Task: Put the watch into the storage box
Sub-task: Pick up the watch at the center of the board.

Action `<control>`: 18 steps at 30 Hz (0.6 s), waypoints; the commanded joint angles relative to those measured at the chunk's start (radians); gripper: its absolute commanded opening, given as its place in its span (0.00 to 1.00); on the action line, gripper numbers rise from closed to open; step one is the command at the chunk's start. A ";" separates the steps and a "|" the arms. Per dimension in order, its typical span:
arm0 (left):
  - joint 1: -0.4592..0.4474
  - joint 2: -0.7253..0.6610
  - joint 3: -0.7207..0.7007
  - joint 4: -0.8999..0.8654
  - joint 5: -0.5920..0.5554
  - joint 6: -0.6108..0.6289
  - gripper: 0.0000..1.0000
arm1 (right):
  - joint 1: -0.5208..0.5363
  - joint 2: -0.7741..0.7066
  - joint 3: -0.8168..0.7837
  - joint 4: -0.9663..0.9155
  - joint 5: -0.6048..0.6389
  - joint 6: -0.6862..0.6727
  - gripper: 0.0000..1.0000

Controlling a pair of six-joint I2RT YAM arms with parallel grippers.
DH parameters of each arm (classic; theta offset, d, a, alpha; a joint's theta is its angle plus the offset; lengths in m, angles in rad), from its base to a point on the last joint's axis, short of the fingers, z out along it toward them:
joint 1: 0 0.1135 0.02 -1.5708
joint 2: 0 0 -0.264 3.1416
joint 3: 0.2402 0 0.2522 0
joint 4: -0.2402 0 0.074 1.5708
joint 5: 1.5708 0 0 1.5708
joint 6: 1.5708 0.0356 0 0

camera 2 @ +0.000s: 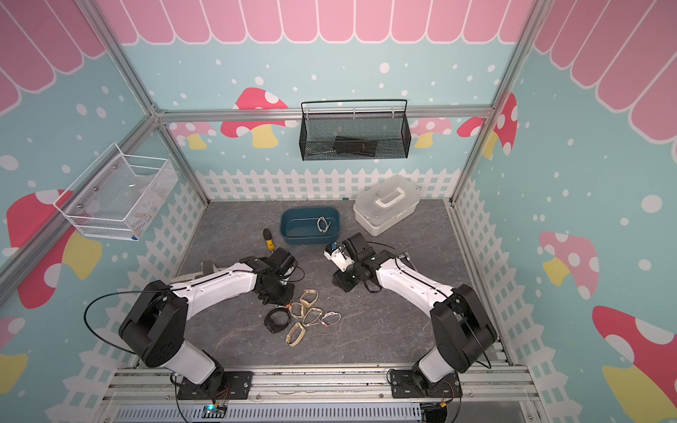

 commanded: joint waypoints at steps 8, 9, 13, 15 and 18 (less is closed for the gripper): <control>-0.004 0.031 0.024 -0.014 0.011 0.024 0.08 | 0.003 0.016 0.001 -0.008 -0.002 -0.001 0.40; -0.004 0.027 0.026 -0.013 0.003 0.023 0.08 | 0.003 0.014 0.000 -0.007 -0.001 -0.003 0.40; -0.004 -0.010 0.042 -0.012 -0.061 0.019 0.08 | 0.003 0.013 0.000 -0.007 0.004 -0.005 0.40; -0.004 -0.034 0.066 -0.008 -0.104 0.018 0.08 | 0.002 0.012 0.000 -0.002 0.005 -0.004 0.40; -0.004 -0.067 0.113 0.011 -0.160 0.032 0.06 | 0.002 0.002 -0.013 0.018 0.019 0.002 0.41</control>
